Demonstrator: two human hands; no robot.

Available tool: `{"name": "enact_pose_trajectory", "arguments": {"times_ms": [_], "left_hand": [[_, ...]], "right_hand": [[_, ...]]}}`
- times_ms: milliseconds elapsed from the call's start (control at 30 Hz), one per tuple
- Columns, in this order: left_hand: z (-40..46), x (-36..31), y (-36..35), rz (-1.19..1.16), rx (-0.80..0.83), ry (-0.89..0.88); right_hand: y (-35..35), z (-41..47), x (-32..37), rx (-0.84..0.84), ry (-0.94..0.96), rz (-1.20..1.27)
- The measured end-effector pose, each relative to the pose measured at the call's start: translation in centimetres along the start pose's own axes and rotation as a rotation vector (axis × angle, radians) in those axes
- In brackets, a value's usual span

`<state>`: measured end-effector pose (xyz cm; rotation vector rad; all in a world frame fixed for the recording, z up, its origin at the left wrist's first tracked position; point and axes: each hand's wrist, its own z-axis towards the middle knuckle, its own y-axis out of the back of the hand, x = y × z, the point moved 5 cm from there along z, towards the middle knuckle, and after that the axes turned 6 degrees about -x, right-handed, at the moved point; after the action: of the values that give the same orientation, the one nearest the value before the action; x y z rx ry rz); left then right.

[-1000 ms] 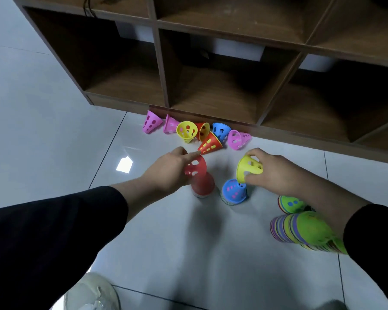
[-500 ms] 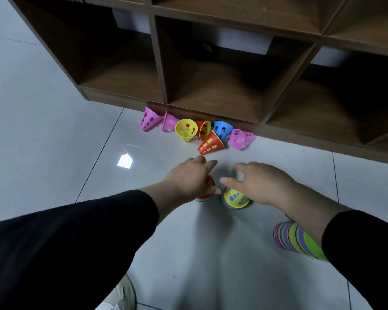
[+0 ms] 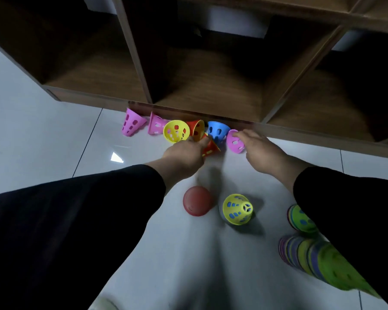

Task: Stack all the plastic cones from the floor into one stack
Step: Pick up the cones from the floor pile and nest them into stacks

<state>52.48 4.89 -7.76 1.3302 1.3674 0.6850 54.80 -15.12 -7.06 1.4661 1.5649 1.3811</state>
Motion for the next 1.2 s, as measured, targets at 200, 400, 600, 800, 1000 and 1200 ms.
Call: {"name": "enact_pose_trajectory", "arguments": {"times_ms": [200,400,600,800,1000,1200], "left_hand": [[2.3,-1.2,-1.1,0.100,0.037,-0.040],[2.6,-0.9,-1.9,0.056,0.008,-0.032],[0.9,-0.1,-1.7,-0.148,-0.085,-0.051],[-3.6,0.6,2.3,-0.442,-0.276,-0.076],[-11.0,0.9,4.6,-0.393,-0.178,-0.172],[-15.2,0.5,4.0,-0.158,-0.014,-0.297]], "right_hand": [[-0.8,1.5,-0.8,0.004,0.046,-0.050],[-2.2,0.9,-0.3,0.012,-0.005,0.018],[-0.4,-0.4,0.0,-0.125,-0.134,0.118],[4.7,-5.0,1.2,-0.362,-0.185,0.382],[7.9,-11.7,3.5,-0.243,-0.099,0.334],[7.2,-17.6,4.9,-0.127,0.016,0.135]]}}
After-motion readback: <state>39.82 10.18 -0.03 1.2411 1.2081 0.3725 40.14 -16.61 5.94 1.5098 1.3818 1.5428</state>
